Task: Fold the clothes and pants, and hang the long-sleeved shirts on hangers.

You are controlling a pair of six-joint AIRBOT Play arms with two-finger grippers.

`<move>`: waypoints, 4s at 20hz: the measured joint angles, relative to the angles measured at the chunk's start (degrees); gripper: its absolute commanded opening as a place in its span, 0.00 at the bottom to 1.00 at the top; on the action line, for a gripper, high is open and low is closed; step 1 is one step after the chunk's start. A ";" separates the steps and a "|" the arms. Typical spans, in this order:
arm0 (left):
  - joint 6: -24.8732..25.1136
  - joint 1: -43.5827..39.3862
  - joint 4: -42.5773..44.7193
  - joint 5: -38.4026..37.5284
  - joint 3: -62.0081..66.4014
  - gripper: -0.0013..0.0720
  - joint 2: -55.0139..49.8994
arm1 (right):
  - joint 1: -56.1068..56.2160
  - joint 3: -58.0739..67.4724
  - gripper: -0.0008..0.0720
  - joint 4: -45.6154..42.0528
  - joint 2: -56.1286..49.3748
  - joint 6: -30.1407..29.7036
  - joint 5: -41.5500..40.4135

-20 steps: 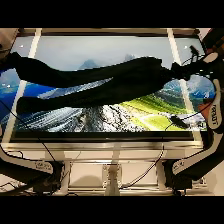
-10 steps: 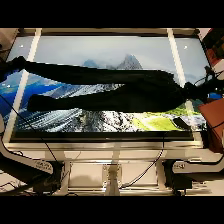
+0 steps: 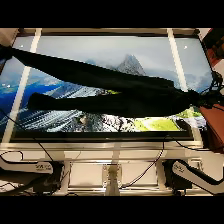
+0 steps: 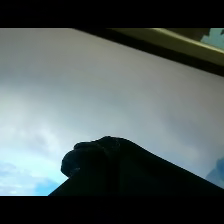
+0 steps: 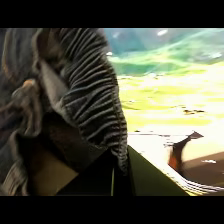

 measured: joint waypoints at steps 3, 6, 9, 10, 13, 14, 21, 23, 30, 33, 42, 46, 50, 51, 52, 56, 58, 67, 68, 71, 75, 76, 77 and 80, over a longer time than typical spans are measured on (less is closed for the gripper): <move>-0.31 1.01 3.39 -5.05 0.02 0.05 7.65 | -0.02 -0.44 0.04 -2.21 2.89 0.00 0.48; -6.23 1.49 11.61 -10.60 0.00 0.05 10.80 | -0.02 -0.61 0.04 -3.13 4.09 -0.02 0.68; -10.10 1.20 16.48 -15.10 -0.07 0.06 7.52 | -0.02 -0.63 0.05 -3.65 4.48 -0.02 0.55; -10.62 0.79 16.90 -15.56 -0.07 0.06 5.22 | -0.02 -0.66 0.05 -3.76 4.52 -0.02 0.48; -9.16 -1.36 15.85 -10.99 -0.09 0.06 -4.00 | -0.04 -0.66 0.04 -3.80 4.59 -0.02 -0.72; -8.72 -2.19 14.64 -7.98 -0.09 0.06 -6.95 | -0.04 -0.66 0.05 -3.82 4.59 -0.02 -1.29; -7.28 -8.76 4.22 20.33 -0.09 0.06 -19.74 | -0.04 -0.66 0.05 -3.82 4.59 0.04 -4.83; -7.08 -9.75 3.41 25.55 -0.09 0.06 -20.94 | -0.04 -0.66 0.05 -3.69 4.57 0.24 -6.32; -6.86 -10.56 3.28 31.71 -0.09 0.99 -22.16 | -0.04 -0.68 0.05 -3.02 3.61 1.40 -8.17; -6.86 -10.25 3.98 31.19 -0.09 0.98 -20.74 | -0.04 -0.70 0.11 -2.27 3.41 1.55 -8.33; -6.86 1.09 8.72 -7.21 -0.07 0.95 -12.70 | -0.04 -0.66 0.69 -2.10 3.30 1.46 -8.09; -6.84 6.64 13.27 -29.81 -0.70 0.77 -12.00 | -0.04 -0.66 0.69 -2.34 3.30 1.14 -8.52; -6.84 9.40 13.94 -42.71 -5.35 0.76 -11.82 | -0.04 -0.66 0.69 -2.38 3.30 1.05 -9.38; -6.56 9.77 12.61 -44.22 -7.02 0.72 -11.72 | -0.04 -0.66 0.69 -2.40 3.30 1.05 -9.55; -6.03 10.08 10.80 -45.77 -9.05 0.66 -11.45 | -0.04 -0.66 0.69 -2.43 3.30 1.05 -9.57; -3.08 10.97 6.56 -46.64 -17.33 0.65 -8.90 | -0.04 -0.66 0.69 -2.49 3.30 1.03 -9.75; -2.01 11.37 6.14 -44.54 -20.11 0.65 -7.56 | -0.04 -0.66 0.69 -2.49 3.30 1.03 -9.79; 3.82 12.11 8.46 -35.89 -23.02 0.68 -5.33 | -0.04 -0.66 0.69 -2.40 3.30 1.03 -9.81; 4.13 12.11 8.63 -35.04 -23.06 0.77 -5.33 | -0.04 -0.66 0.69 -2.36 3.30 1.03 -9.77; 4.70 12.07 8.90 -34.05 -23.17 0.79 -5.64 | -0.04 -0.66 0.69 -2.29 3.30 1.03 -9.64; 5.05 11.98 8.81 -34.95 -23.17 0.67 -6.16 | -0.04 -0.66 0.69 -2.03 3.30 1.09 -9.51; 5.14 11.82 8.74 -35.19 -23.17 0.65 -6.23 | -0.04 -0.66 0.69 -1.95 3.30 1.14 -9.51; 5.16 11.54 8.66 -35.32 -23.15 0.65 -6.32 | -0.04 -0.66 0.69 -1.92 3.30 1.18 -9.49; 5.18 9.86 8.61 -35.67 -23.17 0.06 -6.49 | -0.04 -0.66 0.69 -1.64 3.30 1.31 -9.46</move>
